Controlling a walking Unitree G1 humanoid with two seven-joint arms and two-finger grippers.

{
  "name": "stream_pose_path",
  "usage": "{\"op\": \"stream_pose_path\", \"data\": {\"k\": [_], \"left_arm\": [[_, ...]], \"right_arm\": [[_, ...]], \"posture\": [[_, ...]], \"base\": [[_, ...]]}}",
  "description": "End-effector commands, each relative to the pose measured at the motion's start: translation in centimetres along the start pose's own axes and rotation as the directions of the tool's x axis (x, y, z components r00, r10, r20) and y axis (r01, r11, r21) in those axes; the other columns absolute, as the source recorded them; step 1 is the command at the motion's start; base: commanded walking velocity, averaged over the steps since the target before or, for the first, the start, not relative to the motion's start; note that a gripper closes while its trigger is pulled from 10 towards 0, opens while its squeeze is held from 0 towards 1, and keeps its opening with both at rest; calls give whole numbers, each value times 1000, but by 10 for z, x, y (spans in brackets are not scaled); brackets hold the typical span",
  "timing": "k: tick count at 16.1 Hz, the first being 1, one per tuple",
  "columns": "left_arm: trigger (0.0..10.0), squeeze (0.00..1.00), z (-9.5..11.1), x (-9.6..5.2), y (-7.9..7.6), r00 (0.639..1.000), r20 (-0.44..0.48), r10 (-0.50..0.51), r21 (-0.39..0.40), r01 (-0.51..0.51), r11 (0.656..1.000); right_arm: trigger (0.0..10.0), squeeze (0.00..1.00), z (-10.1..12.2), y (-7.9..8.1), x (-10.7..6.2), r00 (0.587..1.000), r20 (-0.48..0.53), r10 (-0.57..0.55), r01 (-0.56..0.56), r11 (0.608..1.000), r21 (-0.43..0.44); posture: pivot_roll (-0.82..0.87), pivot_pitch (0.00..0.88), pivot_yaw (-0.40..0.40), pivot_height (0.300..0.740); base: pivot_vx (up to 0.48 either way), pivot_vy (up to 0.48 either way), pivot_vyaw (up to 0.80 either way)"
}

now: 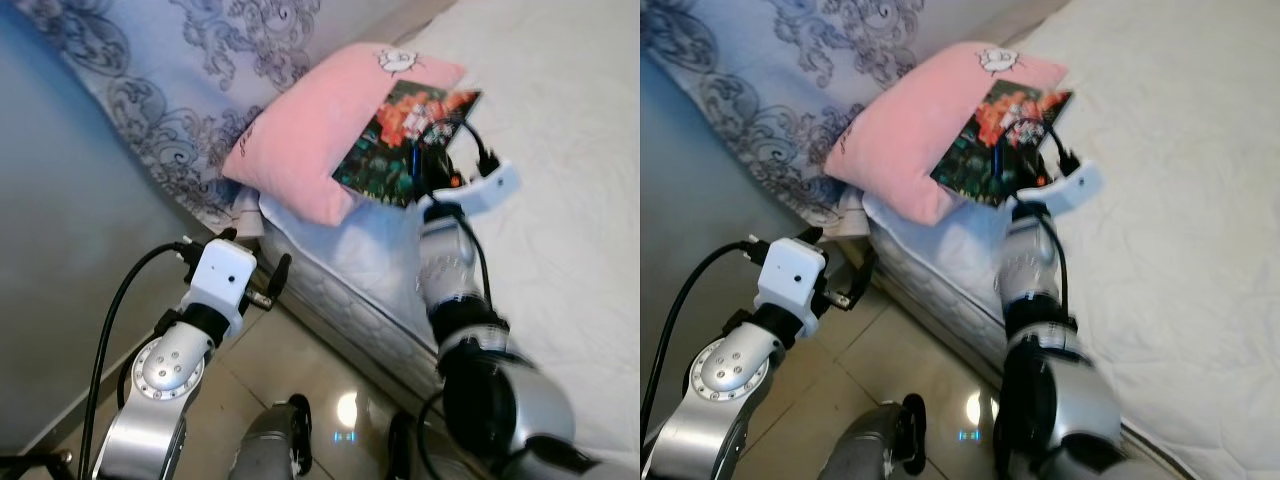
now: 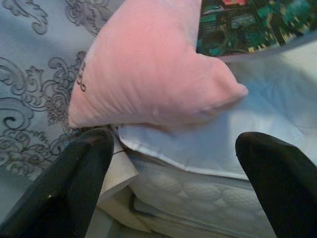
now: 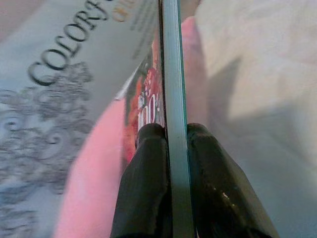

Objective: Clean up the room

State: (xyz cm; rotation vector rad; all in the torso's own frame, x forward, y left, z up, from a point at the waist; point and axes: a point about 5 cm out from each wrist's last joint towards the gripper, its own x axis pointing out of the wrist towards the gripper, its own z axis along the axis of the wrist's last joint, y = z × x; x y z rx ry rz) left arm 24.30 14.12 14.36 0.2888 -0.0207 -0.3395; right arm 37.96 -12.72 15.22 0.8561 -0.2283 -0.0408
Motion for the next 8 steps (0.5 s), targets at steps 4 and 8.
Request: {"op": "stream_pose_path", "data": {"k": [4, 8], "left_arm": [[10000, 0, 6, 4, -6, 999, 12, -39, -42, 39, 998], [10000, 0, 7, 10, -10, 998, 19, -57, -51, 58, 997]], "right_arm": [[0, 0, 13, -1, -3, 998, 60, 19, -14, 997, -82], [0, 0, 5, -18, -17, 997, 35, -68, 72, 991, -115]], "posture": [[216, 311, 98, 740], [201, 295, 105, 740]], "base": [[0, 0, 0], [0, 0, 0]]}}
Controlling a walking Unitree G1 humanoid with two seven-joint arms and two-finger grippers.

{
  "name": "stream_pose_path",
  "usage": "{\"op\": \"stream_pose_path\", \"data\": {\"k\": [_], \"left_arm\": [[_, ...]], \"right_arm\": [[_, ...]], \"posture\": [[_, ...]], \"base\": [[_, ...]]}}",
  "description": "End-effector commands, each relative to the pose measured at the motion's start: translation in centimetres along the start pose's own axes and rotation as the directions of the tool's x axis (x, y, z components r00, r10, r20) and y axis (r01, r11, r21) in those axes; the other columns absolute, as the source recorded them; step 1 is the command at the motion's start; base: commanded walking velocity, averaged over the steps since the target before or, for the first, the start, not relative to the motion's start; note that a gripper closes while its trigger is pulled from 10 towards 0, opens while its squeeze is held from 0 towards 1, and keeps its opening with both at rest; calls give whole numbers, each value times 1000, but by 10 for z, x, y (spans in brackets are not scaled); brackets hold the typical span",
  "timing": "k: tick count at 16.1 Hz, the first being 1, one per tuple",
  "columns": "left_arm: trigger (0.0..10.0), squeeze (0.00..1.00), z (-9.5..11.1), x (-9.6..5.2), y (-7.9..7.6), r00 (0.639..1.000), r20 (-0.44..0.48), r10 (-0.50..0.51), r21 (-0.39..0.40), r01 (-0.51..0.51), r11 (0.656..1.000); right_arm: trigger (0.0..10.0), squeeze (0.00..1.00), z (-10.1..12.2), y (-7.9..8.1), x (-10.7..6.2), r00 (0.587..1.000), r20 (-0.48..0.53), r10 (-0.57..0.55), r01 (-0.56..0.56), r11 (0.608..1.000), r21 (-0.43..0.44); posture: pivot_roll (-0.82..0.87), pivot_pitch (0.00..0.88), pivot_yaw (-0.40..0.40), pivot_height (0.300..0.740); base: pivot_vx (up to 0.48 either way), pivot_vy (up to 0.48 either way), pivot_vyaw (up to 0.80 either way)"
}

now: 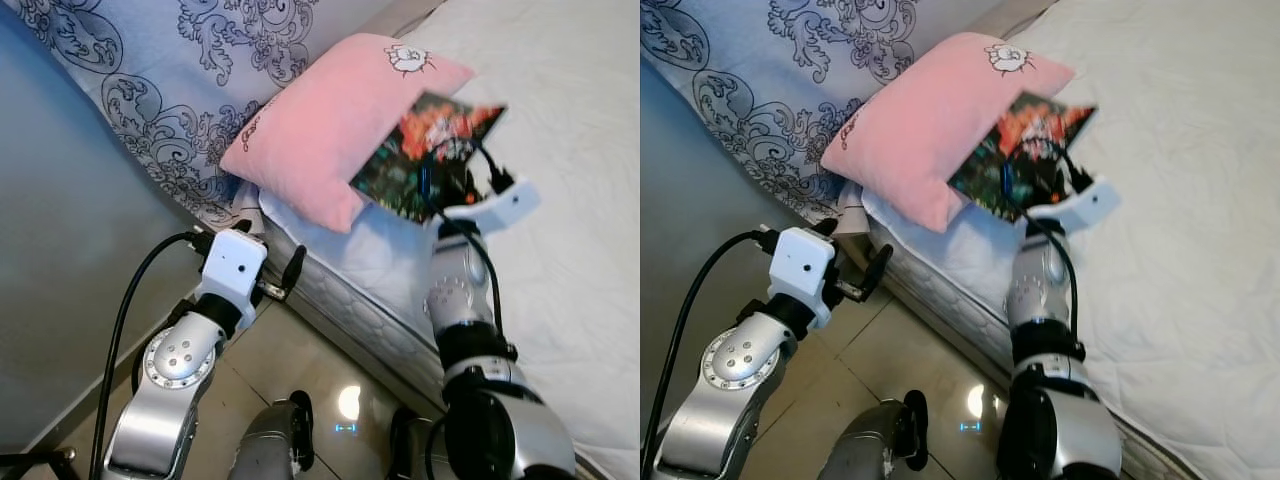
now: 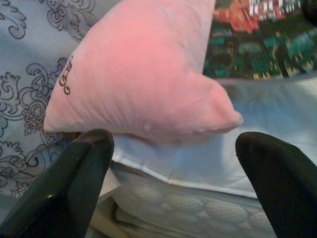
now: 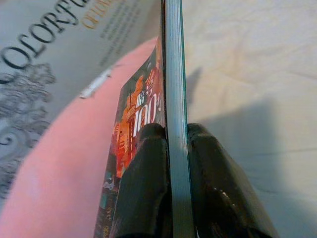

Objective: Clean up the room

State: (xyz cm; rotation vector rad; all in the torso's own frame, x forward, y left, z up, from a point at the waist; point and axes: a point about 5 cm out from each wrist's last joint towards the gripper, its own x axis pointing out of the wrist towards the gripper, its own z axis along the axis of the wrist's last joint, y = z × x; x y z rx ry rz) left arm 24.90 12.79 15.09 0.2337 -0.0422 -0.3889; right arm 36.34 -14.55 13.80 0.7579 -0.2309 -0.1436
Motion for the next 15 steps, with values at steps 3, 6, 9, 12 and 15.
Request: {"op": "stream_pose_path", "data": {"k": [3, 6, 9, 12, 15], "left_arm": [[10000, 0, -4, 5, -2, 1000, -16, -19, 0, 19, 1000], [10000, 0, -4, 7, -3, 1000, -13, -22, 0, 22, 1000], [10000, 0, -4, 3, -3, 999, -17, -27, 3, 27, 1000], [10000, 0, -5, 0, 1, 999, -28, -17, 7, 17, 1000], [10000, 0, -2, -9, -22, 966, 4, -260, -61, 260, 964]], "right_arm": [[0, 0, -4, -1, -9, 1000, -25, 2, -4, 998, -63], [0, 0, -11, -15, -9, 997, -77, -17, 9, 994, -109], [0, 0, -21, -42, -15, 981, -174, -86, 60, 987, -150], [0, 0, -27, -57, -22, 965, -206, -165, 143, 983, -116], [0, 0, -29, -65, -22, 950, -223, -220, 187, 969, -158]], "posture": [[186, 283, 104, 740], [181, 284, 104, 740], [208, 302, 118, 740], [212, 307, 120, 740], [218, 308, 118, 740]], "base": [[0, 0, 0], [0, 0, 0], [0, 0, 0], [0, 0, 0], [0, 0, 0]]}}
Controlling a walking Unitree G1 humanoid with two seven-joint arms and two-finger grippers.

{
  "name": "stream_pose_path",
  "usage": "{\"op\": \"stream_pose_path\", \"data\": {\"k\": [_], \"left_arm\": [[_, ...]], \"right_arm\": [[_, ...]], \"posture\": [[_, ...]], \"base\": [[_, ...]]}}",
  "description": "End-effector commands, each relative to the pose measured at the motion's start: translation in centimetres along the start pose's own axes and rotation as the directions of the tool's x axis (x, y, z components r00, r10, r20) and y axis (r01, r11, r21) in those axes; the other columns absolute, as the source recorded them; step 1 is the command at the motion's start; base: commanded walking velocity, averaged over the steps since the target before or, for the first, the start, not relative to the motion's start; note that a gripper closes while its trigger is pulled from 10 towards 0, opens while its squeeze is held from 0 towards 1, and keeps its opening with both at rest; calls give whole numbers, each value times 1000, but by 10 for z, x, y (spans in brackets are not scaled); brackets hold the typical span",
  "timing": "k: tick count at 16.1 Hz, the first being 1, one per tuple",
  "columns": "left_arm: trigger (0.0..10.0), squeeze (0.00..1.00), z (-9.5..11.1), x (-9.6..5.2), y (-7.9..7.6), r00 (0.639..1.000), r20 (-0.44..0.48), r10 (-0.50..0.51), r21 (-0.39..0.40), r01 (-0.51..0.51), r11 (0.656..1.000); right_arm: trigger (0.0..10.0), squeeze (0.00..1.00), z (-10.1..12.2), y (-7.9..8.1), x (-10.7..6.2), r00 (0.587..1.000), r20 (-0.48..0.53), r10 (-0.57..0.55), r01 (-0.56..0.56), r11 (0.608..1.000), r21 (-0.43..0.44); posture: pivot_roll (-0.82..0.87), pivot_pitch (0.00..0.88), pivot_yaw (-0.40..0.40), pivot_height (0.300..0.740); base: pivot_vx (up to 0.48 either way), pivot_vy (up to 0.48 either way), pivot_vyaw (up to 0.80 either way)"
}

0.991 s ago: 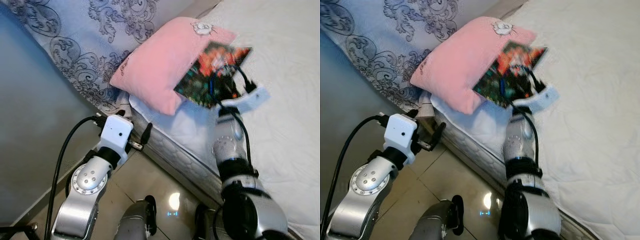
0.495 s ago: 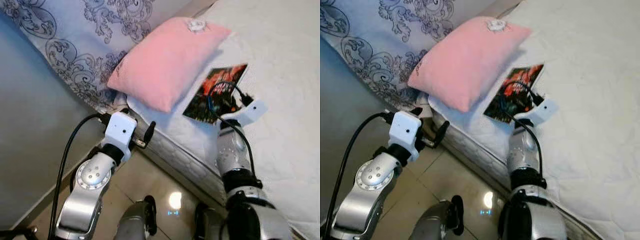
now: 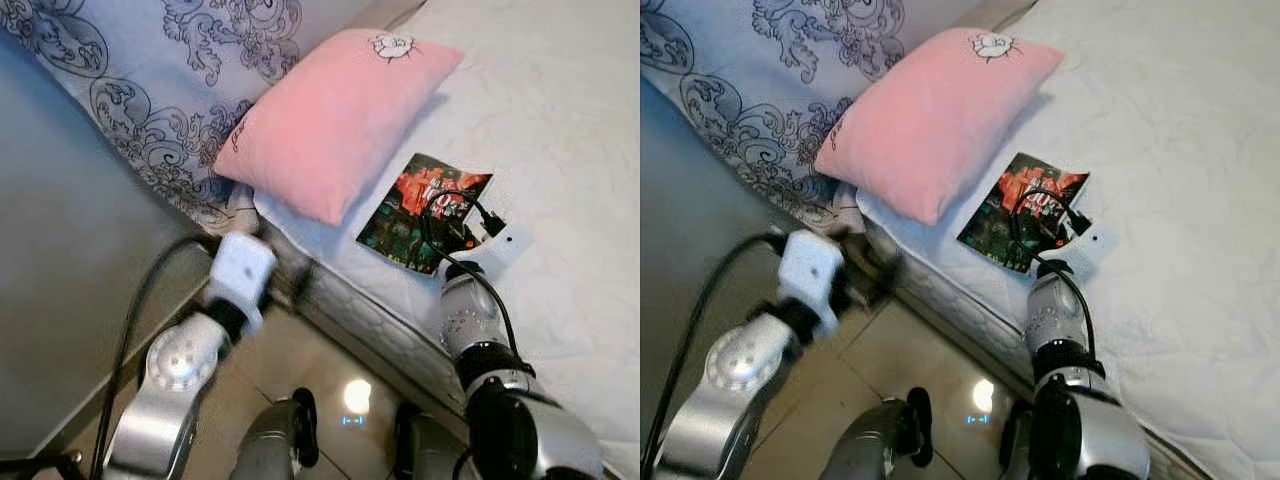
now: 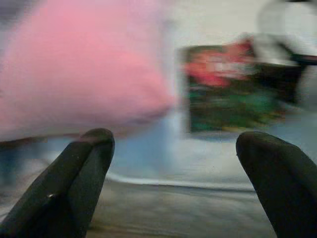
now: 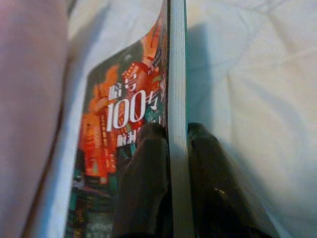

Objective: Clean up the room

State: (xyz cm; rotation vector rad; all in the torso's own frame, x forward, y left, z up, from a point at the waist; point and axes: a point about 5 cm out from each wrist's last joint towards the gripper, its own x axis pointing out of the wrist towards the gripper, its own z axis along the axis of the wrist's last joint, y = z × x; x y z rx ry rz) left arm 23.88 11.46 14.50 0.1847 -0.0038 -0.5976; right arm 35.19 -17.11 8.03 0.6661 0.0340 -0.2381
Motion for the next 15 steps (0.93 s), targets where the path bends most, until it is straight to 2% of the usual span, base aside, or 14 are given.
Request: {"op": "stream_pose_path", "data": {"k": [1, 3, 4, 6, 10, 15], "left_arm": [[10000, 0, -5, -7, -7, 995, -20, -93, 29, 94, 995], [10000, 0, -14, -10, -6, 996, -9, -85, 29, 85, 996], [10000, 0, -19, -9, -12, 996, 12, -91, 8, 91, 996], [10000, 0, -18, -9, -15, 996, 42, -82, -5, 82, 997], [10000, 0, -22, -1, -24, 993, 90, -77, 14, 76, 997], [10000, 0, -21, -2, -25, 994, 97, -58, 5, 57, 998]], "right_arm": [[0, 0, -6, -8, -2, 998, -35, -54, 53, 998, -29], [0, 0, 3, -12, 3, 997, -27, -76, 74, 996, -52], [0, 0, 6, -13, 5, 996, -27, -84, 83, 995, -59], [0, 0, 8, -13, 7, 996, -26, -90, 88, 994, -60], [0, 0, 14, -18, 9, 991, -19, -131, 131, 991, -1], [0, 0, 17, -15, 12, 989, -27, -146, 147, 989, 11]], "posture": [[219, 309, 120, 740], [229, 309, 121, 740], [230, 313, 118, 740], [225, 315, 117, 740], [212, 322, 115, 740], [232, 332, 124, 740]], "base": [[0, 0, 0], [0, 0, 0], [0, 0, 0], [0, 0, 0], [0, 0, 0], [0, 0, 0]]}}
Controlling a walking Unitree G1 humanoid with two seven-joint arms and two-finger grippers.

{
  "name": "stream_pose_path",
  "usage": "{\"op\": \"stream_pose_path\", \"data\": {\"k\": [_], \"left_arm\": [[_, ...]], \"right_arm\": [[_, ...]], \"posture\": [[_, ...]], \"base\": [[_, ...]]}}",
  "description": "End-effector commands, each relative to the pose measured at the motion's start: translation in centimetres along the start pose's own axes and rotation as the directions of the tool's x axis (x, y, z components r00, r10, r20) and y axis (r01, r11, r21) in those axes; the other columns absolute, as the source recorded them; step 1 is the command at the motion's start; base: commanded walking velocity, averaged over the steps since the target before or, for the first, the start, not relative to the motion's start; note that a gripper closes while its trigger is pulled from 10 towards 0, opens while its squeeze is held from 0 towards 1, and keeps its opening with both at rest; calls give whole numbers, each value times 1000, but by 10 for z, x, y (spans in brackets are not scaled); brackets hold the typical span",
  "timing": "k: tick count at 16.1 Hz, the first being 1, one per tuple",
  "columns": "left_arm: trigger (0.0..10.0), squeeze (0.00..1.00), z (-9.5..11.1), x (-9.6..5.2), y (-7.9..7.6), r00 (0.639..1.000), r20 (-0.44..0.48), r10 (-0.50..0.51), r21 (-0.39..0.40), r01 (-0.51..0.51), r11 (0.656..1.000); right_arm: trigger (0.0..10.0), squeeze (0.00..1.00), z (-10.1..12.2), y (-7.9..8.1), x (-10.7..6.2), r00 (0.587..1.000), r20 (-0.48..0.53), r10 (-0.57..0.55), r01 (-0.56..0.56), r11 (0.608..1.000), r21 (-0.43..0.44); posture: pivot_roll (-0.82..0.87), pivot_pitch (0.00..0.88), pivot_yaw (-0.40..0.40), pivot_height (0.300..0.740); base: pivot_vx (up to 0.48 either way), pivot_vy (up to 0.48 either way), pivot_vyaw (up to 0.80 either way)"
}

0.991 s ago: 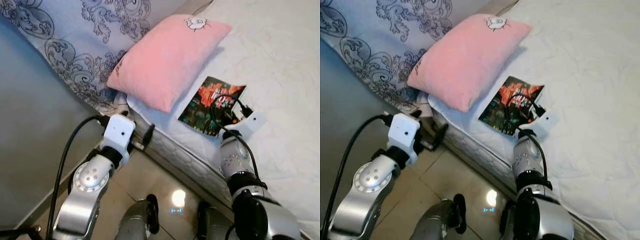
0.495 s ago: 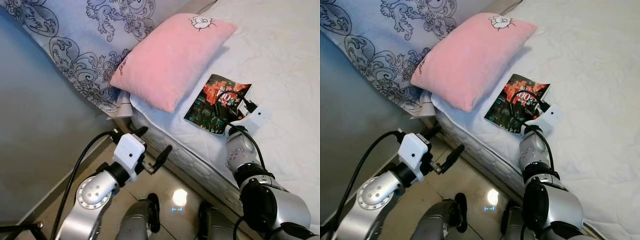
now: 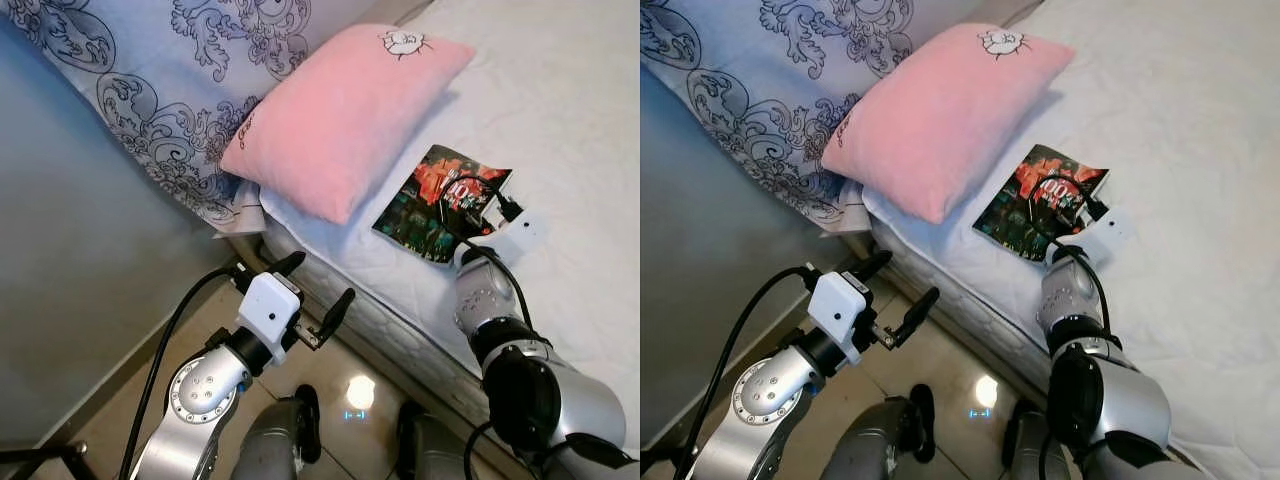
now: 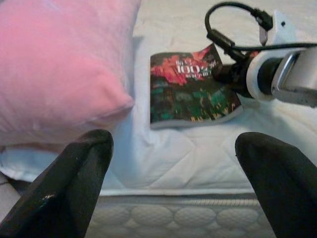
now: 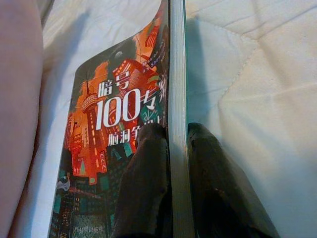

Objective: Clean up the room

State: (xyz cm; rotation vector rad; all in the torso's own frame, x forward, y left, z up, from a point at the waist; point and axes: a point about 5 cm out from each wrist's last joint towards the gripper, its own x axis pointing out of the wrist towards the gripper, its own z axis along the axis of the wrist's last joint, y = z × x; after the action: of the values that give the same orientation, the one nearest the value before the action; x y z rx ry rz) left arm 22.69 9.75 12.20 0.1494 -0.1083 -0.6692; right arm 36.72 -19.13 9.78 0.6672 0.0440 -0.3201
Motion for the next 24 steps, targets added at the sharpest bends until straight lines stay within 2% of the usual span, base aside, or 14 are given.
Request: {"op": "stream_pose_path", "data": {"k": [1, 2, 3, 4, 5, 6, 10, 15, 19, 21, 23, 24], "left_arm": [[10000, 0, -1, -4, 0, 1000, -17, 11, 1, -11, 1000], [10000, 0, 0, -4, 1, 1000, -14, 15, -9, -15, 1000], [10000, 0, 1, -4, 0, 1000, -12, 15, -15, -15, 1000], [10000, 0, 3, -6, -3, 1000, -11, -5, -38, 4, 999], [10000, 0, 1, -7, -5, 1000, -19, -18, -42, 17, 999], [10000, 0, -2, -8, -6, 999, -30, -27, -46, 26, 999], [10000, 0, -3, -5, -7, 999, -41, -26, -54, 23, 998], [10000, 0, -6, 1, -4, 999, -46, -19, -49, 17, 999], [10000, 0, -7, 13, 2, 999, -39, -10, -49, 9, 999], [10000, 0, -8, 21, 3, 999, -33, -9, -52, 7, 999], [10000, 0, -12, 28, 3, 999, -49, -15, -46, 13, 999], [10000, 0, -18, 31, 5, 997, -81, -1, -48, -2, 999]], "right_arm": [[0, 0, -9, -12, -4, 997, -49, -61, 61, 998, -4], [1216, 0, -9, -13, -3, 996, -61, -66, 65, 998, -26], [1216, 0, -9, -14, -3, 995, -67, -68, 66, 997, -36], [10000, 0, -11, -13, -3, 994, -83, -64, 57, 995, -83], [10000, 204, -13, -13, -4, 994, -91, -65, 55, 993, -108], [10000, 1000, -14, -12, -4, 993, -96, -68, 55, 991, -126], [10000, 1000, -15, -9, -4, 993, -100, -63, 44, 983, -181], [10000, 1000, -19, -5, -6, 991, -106, -84, 71, 989, -129], [10000, 1000, -13, 7, -4, 997, -48, -61, 52, 985, -163], [10000, 1000, -3, 14, -3, 998, 46, -31, 42, 966, -254], [10000, 1000, 2, 10, -7, 992, 120, -24, 63, 942, -330], [10000, 1000, 7, 5, -12, 980, 197, 4, 81, 903, -421]], "posture": [[233, 333, 125, 740], [239, 336, 122, 740], [239, 336, 119, 740], [237, 337, 114, 740], [235, 338, 113, 740], [234, 338, 111, 740], [224, 338, 104, 740], [191, 306, 81, 740], [149, 259, 59, 740], [123, 235, 44, 740], [98, 202, 25, 740], [77, 173, 10, 740]], "base": [[0, 0, 0], [0, 0, 0], [0, 0, 0], [0, 0, 0], [0, 0, 0], [0, 0, 0], [0, 0, 0], [0, 0, 0], [0, 0, 0], [0, 0, 0], [0, 0, 0], [0, 0, 0]]}}
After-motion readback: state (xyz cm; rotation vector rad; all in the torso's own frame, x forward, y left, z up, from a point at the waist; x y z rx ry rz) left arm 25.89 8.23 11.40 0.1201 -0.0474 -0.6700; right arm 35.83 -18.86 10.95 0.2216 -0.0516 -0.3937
